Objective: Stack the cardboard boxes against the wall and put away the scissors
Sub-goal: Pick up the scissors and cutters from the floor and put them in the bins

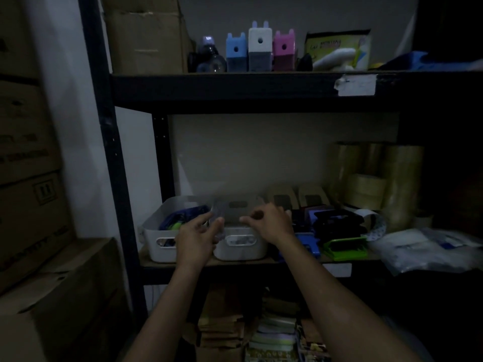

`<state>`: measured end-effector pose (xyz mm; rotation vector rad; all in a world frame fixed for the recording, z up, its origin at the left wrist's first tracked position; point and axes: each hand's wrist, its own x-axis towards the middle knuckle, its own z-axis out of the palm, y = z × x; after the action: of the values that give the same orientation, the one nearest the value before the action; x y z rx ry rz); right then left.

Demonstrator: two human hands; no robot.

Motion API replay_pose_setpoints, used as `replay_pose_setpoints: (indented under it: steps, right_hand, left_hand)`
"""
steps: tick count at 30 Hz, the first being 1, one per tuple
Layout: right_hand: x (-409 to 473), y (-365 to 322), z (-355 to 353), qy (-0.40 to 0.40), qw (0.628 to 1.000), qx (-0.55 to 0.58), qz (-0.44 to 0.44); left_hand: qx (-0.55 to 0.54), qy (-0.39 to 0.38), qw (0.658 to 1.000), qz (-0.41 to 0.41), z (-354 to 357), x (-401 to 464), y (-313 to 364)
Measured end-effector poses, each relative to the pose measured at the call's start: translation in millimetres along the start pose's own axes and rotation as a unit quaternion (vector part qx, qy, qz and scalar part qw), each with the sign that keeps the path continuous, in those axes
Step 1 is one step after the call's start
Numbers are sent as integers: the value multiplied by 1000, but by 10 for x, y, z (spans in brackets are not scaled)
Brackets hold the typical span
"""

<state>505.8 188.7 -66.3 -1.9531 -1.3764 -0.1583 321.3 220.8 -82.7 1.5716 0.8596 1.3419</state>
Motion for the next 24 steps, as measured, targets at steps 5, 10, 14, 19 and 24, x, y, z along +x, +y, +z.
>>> replay_pose_setpoints:
  steps: [5, 10, 14, 19, 24]
  right_hand:
    - [-52, 47, 39, 21, 995, 94, 4]
    - [-83, 108, 75, 31, 978, 205, 7]
    - [-66, 158, 80, 11, 975, 220, 3]
    - [-57, 218, 109, 4, 978, 209, -13]
    - [-84, 209, 115, 6, 979, 201, -20]
  left_hand:
    - [26, -64, 998, -1, 103, 228, -36]
    - [304, -85, 945, 86, 276, 494, -51]
    - [497, -78, 853, 139, 320, 545, -127]
    - [581, -108, 799, 107, 347, 512, -100]
    - [602, -126, 782, 104, 330, 452, -67]
